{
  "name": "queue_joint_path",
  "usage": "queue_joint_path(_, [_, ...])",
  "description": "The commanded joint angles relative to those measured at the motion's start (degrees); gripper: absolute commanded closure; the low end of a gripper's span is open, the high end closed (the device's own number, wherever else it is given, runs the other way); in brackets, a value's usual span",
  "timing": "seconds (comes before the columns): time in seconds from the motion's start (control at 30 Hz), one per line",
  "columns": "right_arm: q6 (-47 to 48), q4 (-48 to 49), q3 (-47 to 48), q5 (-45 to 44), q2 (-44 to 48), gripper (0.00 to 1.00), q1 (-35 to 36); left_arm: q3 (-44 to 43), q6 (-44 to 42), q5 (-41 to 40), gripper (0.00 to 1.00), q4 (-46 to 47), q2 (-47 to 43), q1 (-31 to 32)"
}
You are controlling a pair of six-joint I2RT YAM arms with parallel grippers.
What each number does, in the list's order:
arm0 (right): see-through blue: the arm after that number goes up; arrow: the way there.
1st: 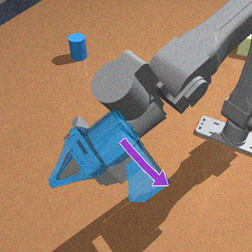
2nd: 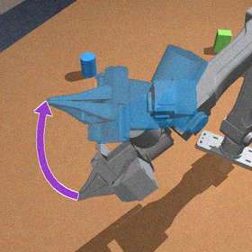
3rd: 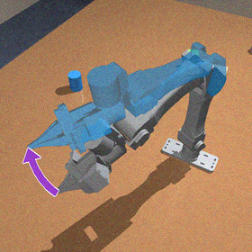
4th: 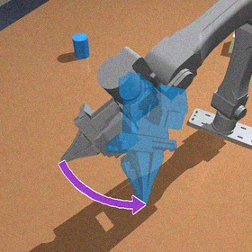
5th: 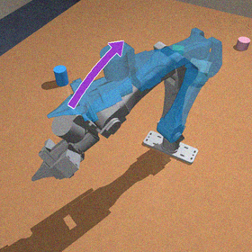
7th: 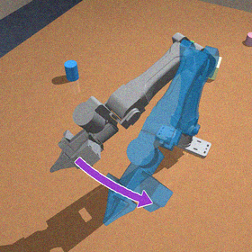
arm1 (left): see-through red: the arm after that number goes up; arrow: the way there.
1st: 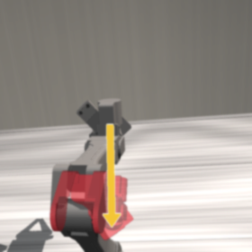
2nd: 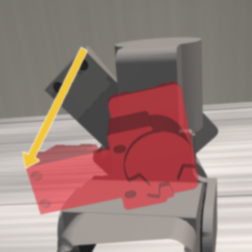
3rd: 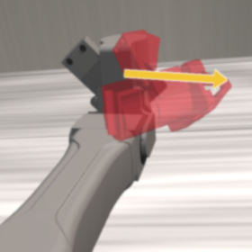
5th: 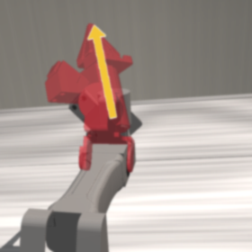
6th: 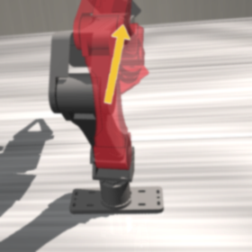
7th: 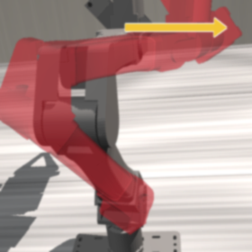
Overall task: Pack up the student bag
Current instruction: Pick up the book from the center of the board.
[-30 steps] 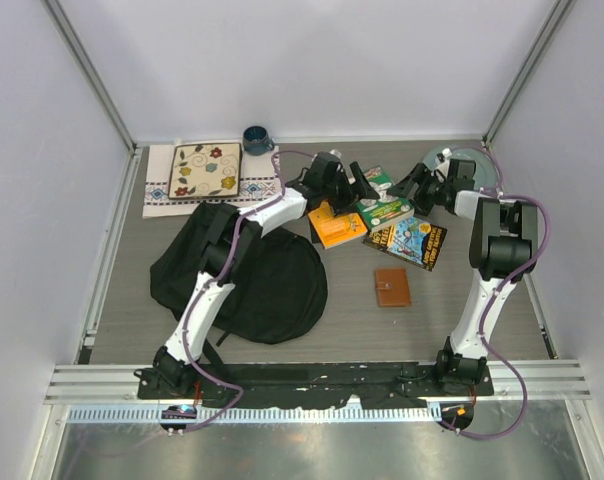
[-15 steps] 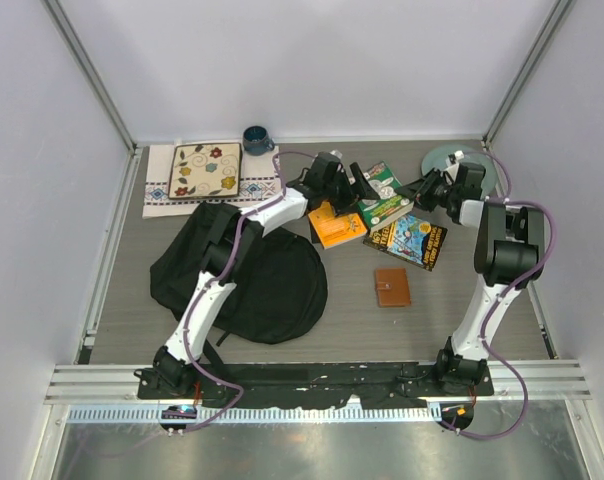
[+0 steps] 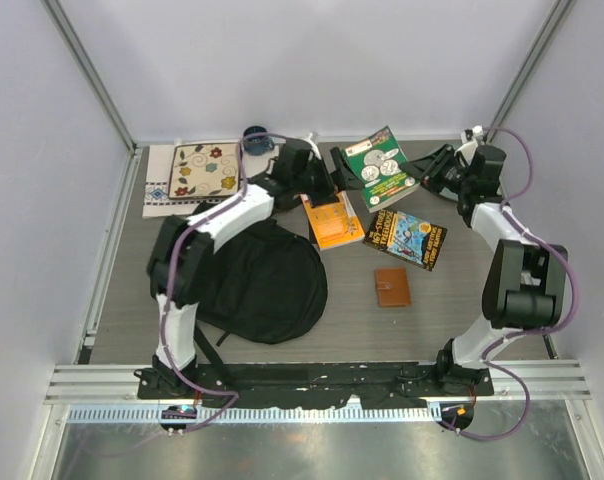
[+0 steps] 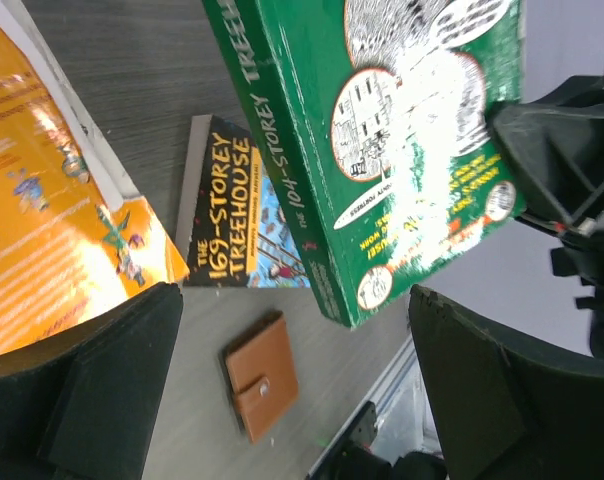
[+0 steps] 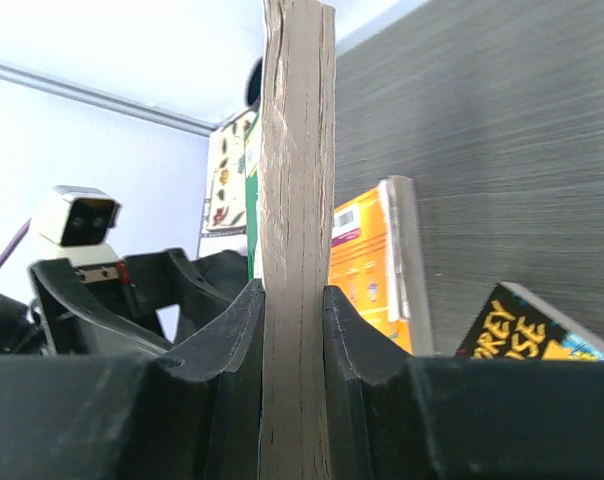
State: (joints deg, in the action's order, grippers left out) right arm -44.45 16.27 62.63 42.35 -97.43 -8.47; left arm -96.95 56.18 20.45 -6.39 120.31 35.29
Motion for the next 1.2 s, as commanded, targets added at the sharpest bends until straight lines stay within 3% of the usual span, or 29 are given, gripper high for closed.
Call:
queue_joint_path(0.0, [-2.40, 3.32, -3.29, 4.23, 11.10, 0.99, 0.21, 9.30, -3.71, -1.03, 0.00, 5.67, -14.65, -3.11])
queue_joint_path(0.1, [-3.36, 3.85, -5.06, 7.99, 15.24, 0.99, 0.47, 15.37, -3.80, 4.40, 0.00, 10.50, -21.51, -5.22])
queue_joint_path(0.23, [-12.30, 10.95, -7.25, 11.87, 19.46, 0.99, 1.52, 23.63, 0.76, 12.42, 0.00, 20.35, -27.31, -8.48])
queue_joint_path(0.47, [-15.58, 15.10, -8.05, 12.41, 22.19, 0.99, 8.19, 30.49, 2.00, 10.14, 0.00, 26.69, -33.21, -9.27])
queue_joint_path(0.73, [-17.86, 18.88, -7.79, 14.07, 20.88, 1.00, 14.09, 30.06, 1.47, 9.61, 0.00, 28.98, -34.53, -9.27])
queue_joint_path(0.83, [-18.22, 20.02, -8.14, 14.34, 20.35, 0.99, 14.27, 31.11, 1.65, 8.82, 0.18, 29.86, -35.49, -9.27])
queue_joint_path(0.93, [-17.96, 20.11, -7.61, 14.60, 19.03, 1.00, 14.27, 32.08, 1.74, 9.00, 0.56, 29.86, -35.85, -9.36])
queue_joint_path(0.97, [-17.96, 19.85, -7.35, 14.61, 18.59, 0.99, 14.27, 32.61, 1.74, 8.91, 0.76, 29.77, -36.11, -9.36])
queue_joint_path(1.0, [-17.87, 19.59, -6.65, 14.69, 17.89, 0.99, 14.27, 32.96, 1.82, 9.00, 0.85, 29.34, -36.11, -9.36])
queue_joint_path(1.07, [-14.56, 14.01, -5.77, 12.77, 17.62, 0.75, 13.92, 34.01, 2.00, 8.13, 1.00, 28.81, -36.81, -9.54])
queue_joint_path(1.1, [-12.61, 10.39, -4.90, 11.28, 18.49, 0.60, 13.48, 34.63, 2.09, 7.60, 1.00, 28.72, -37.42, -9.62])
queue_joint_path(1.13, [-9.90, 6.44, -4.45, 6.74, 19.28, 0.36, 12.96, 36.02, 2.09, 6.89, 1.00, 28.28, -37.95, -9.80])
queue_joint_path(1.17, [-4.13, -1.86, -4.27, 3.82, 20.60, 0.27, 12.78, 36.82, 2.00, 6.10, 1.00, 27.41, -38.74, -10.32])
